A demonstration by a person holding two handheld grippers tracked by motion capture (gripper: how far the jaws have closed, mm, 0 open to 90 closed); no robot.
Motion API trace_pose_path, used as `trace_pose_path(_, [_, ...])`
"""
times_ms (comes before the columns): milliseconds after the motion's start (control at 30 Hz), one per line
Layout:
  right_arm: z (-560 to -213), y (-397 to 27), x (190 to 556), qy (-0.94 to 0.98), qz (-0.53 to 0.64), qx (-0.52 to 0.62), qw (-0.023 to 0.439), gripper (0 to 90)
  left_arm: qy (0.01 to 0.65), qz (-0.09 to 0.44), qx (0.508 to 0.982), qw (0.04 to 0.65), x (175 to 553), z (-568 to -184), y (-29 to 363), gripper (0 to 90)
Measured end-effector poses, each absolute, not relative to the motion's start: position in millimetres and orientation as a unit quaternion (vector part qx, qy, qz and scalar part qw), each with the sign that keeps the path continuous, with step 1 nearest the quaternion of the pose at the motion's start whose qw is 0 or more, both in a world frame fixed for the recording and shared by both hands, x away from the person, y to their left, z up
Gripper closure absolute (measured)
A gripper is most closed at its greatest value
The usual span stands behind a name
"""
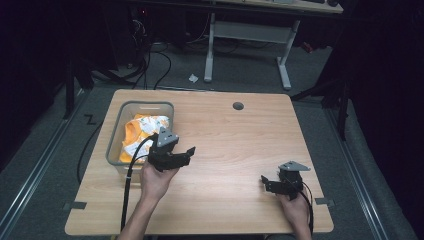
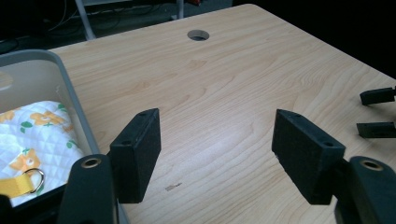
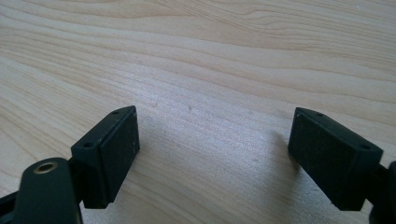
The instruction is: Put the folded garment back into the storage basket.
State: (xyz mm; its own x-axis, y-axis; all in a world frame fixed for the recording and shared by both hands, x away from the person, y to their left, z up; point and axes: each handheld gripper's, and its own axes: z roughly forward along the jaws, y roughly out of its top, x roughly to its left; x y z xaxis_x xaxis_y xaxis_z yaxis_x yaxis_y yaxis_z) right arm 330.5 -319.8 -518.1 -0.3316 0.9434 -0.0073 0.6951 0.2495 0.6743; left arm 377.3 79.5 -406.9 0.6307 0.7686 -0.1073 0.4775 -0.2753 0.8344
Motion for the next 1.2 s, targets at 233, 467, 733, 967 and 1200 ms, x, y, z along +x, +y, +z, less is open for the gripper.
trace_pose_path(233, [-518,-320,330,0.762,0.293,0.538,0.212,16.5,0.392,0.155,0.783,0.456,374,-408,75,33.2])
trace_pose_path(467, [-518,-320,330,0.762,0.293,0.538,0.212,16.5,0.390,0.145,0.784,0.460,371,-412,69,33.2])
trace_pose_path(733, [-518,-320,330,0.762,0.293,0.538,0.212,16.5,0.389,0.134,0.784,0.465,370,-418,63,33.2])
trace_pose_path(967, [-518,-320,331,0.762,0.293,0.538,0.212,16.5,0.391,0.125,0.784,0.467,370,-424,59,33.3])
trace_pose_path(1200, [-518,-320,330,0.762,0.293,0.538,0.212,16.5,0.391,0.116,0.785,0.467,369,-430,54,33.4])
